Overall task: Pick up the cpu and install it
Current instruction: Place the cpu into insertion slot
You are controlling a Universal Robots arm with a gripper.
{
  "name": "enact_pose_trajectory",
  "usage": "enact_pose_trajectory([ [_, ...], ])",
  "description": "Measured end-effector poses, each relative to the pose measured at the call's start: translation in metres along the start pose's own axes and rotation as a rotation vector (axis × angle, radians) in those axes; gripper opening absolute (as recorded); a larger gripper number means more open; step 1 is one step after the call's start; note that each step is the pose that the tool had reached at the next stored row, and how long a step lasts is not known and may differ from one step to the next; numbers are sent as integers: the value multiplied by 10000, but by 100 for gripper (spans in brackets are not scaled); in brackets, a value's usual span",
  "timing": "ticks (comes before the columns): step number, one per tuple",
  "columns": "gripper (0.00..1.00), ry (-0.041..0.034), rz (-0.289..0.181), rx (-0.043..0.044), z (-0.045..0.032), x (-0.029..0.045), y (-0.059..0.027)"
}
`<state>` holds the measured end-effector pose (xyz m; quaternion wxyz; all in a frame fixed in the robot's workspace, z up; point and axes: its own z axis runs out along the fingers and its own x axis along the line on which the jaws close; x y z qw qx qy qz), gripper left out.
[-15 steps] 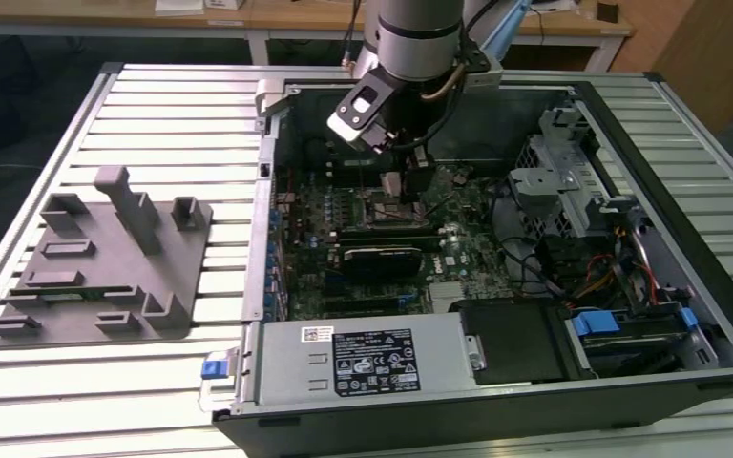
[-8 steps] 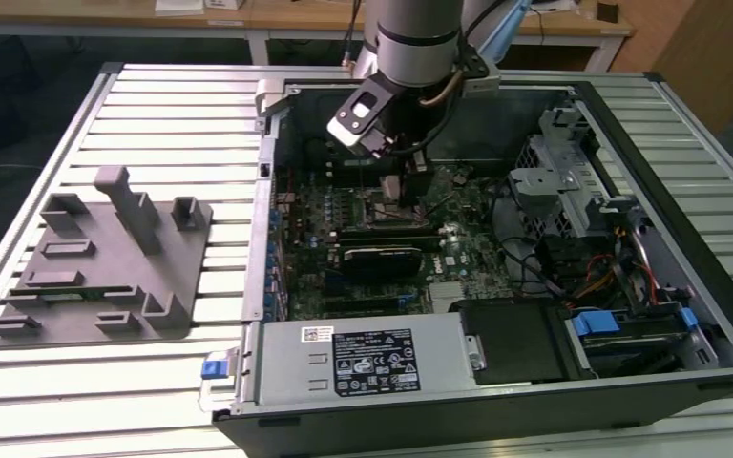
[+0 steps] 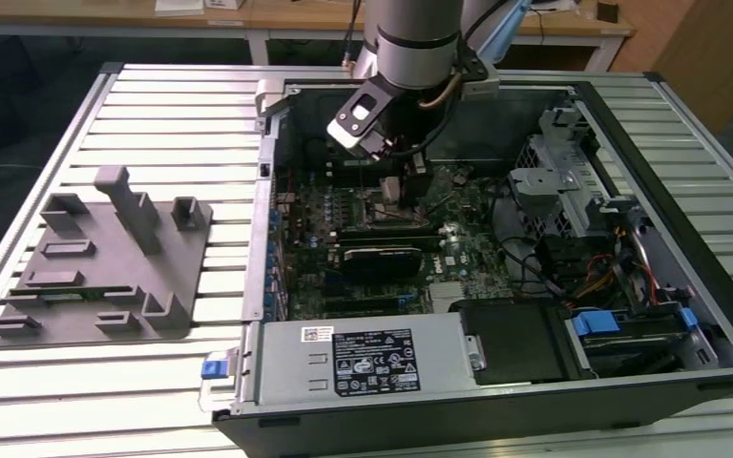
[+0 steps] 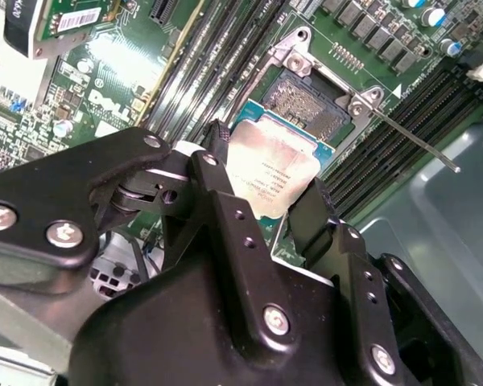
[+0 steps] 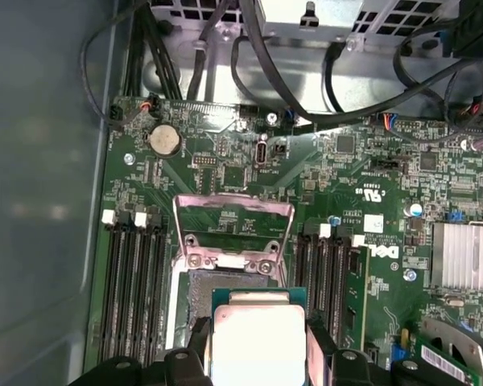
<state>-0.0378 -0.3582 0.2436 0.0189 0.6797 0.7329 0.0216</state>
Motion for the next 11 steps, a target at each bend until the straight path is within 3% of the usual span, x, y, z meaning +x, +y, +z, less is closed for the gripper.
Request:
enact_pose_trajectory([
  [5,54,-110,-7,117,51,7,5],
  [11,54,-106,-7,206,117,11,30],
])
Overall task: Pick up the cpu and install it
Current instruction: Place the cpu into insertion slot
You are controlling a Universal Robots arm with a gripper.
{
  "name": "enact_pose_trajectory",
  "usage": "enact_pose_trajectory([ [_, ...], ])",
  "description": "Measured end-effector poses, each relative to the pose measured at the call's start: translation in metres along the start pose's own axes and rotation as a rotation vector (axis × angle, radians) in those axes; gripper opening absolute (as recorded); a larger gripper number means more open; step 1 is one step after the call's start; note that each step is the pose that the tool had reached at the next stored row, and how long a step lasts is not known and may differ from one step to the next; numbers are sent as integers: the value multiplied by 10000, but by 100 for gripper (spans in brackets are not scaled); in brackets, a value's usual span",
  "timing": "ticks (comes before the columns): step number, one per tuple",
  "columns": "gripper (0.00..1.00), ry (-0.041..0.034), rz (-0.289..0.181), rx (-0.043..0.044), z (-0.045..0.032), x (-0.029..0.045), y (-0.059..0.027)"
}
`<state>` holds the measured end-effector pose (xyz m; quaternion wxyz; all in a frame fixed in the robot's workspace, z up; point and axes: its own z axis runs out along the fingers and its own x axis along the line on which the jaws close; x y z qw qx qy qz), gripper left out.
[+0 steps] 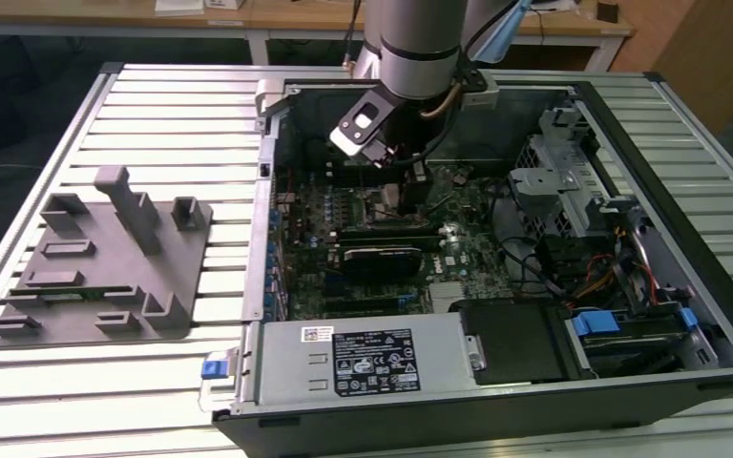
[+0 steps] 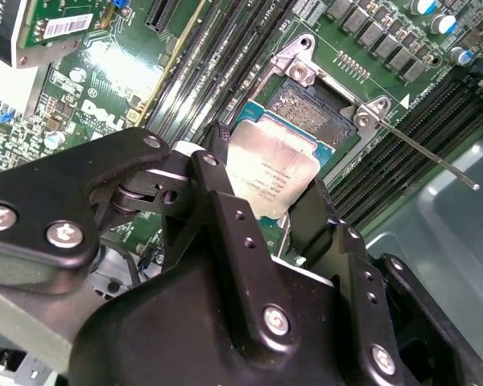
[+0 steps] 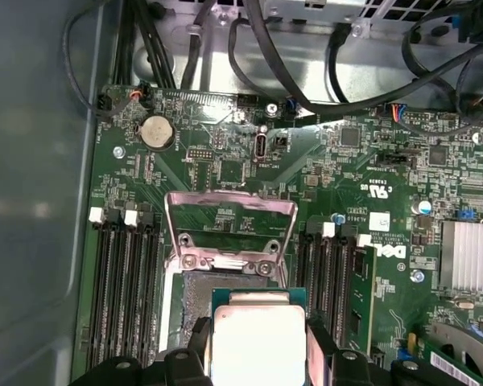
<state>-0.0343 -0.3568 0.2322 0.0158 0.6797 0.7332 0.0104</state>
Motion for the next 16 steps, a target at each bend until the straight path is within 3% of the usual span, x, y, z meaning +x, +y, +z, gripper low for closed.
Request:
enact_pose_trajectory([
  [16,54,-2,66,11,96,97,14],
])
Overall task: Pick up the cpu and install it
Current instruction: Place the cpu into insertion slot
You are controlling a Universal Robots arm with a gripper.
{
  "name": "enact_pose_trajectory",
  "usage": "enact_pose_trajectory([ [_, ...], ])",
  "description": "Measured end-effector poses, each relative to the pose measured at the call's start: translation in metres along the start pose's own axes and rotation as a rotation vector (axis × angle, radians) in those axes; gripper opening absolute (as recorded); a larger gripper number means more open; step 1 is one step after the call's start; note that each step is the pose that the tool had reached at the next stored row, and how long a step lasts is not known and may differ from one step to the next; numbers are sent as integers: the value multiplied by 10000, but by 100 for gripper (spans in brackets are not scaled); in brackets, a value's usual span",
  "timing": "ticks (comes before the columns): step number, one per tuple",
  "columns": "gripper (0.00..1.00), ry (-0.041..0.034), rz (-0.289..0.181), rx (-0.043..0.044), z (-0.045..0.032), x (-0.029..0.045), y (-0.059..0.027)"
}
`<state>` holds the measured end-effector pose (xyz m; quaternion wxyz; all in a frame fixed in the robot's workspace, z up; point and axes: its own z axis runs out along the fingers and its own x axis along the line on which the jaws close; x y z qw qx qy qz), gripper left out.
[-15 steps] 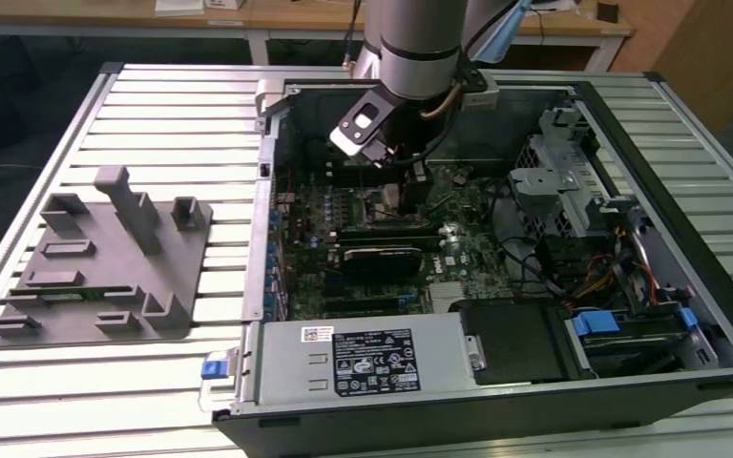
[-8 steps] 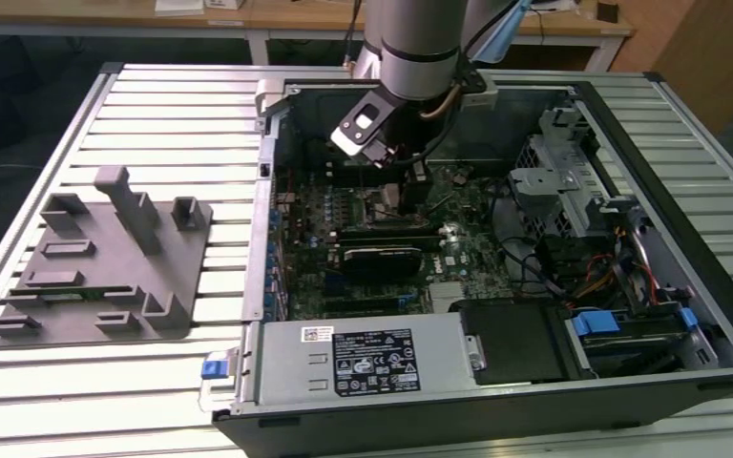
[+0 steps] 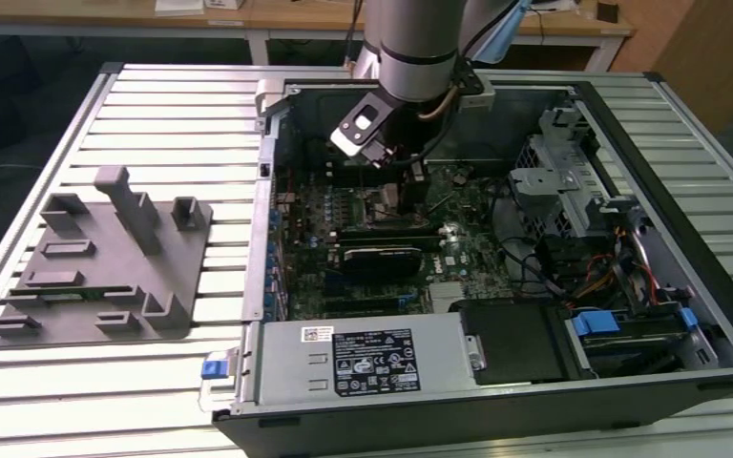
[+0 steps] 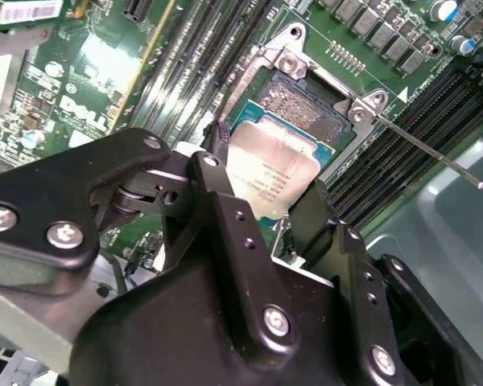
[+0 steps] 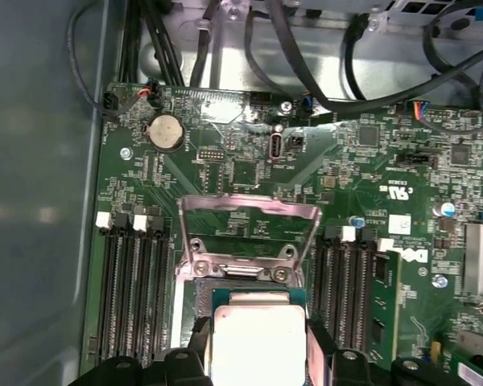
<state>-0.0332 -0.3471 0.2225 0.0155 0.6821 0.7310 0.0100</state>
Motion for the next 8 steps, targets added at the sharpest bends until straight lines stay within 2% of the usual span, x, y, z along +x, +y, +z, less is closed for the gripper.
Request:
enact_pose_trajectory([
  [8,54,1,11,2,64,18,-1],
])
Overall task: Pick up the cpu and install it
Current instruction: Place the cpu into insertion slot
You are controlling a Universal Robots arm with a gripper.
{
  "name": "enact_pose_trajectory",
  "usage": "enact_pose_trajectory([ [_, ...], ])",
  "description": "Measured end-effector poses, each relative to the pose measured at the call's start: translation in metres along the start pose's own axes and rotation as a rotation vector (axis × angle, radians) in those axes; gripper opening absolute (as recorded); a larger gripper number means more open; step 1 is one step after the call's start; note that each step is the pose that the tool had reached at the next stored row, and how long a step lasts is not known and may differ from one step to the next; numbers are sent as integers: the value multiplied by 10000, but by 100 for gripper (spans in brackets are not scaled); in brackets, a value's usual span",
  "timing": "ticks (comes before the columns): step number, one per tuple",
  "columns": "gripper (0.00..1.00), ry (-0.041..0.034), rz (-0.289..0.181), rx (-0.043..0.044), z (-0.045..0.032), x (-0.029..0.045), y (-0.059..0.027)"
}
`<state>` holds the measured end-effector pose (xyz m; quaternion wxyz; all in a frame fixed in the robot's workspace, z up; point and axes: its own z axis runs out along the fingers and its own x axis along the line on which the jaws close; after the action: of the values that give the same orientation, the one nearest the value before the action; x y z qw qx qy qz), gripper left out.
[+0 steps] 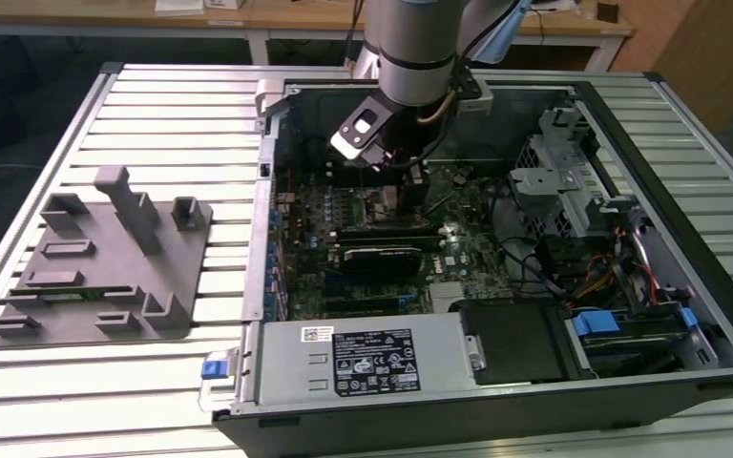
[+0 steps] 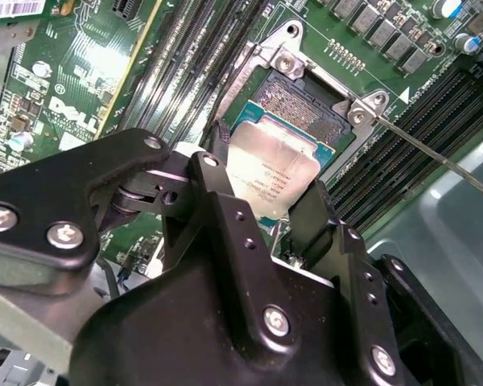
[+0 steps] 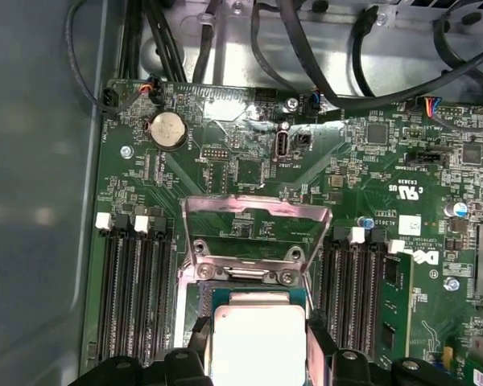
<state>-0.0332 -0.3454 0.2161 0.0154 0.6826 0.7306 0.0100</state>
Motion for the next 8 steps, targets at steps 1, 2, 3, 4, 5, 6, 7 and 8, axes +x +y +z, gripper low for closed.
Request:
enact_pose_trajectory([
  [1,54,-1,1,0,6,2,0],
  [2,54,0,2,0,13,4,0],
  [3,54,0,2,0,20,7,-1],
  [4,54,-1,3,0,25,10,-2],
  [5,54,-1,2,0,30,16,-4],
  [6,54,-1,2,0,35,21,-6],
  [7,54,-1,2,0,39,26,-9],
  [8,54,0,2,-1,44,31,-12],
])
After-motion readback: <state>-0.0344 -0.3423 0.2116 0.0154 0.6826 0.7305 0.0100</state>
